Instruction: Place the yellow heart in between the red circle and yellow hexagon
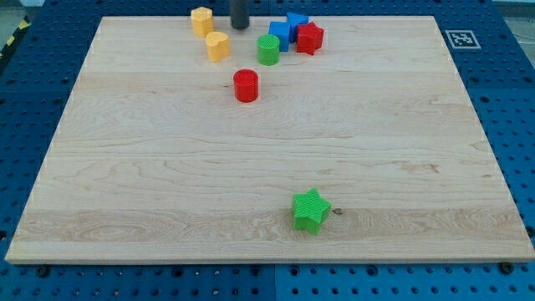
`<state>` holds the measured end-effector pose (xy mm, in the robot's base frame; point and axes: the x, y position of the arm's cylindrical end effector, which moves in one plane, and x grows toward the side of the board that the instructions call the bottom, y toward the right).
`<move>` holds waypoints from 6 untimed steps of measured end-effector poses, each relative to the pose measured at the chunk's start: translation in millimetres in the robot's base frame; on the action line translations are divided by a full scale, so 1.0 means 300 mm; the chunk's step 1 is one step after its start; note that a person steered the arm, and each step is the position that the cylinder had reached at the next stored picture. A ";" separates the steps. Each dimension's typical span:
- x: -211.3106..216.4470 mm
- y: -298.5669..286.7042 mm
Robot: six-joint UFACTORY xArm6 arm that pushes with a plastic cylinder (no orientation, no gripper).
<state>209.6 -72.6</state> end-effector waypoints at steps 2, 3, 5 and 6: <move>-0.001 -0.383; -0.013 -0.362; 0.015 -0.066; 0.070 0.046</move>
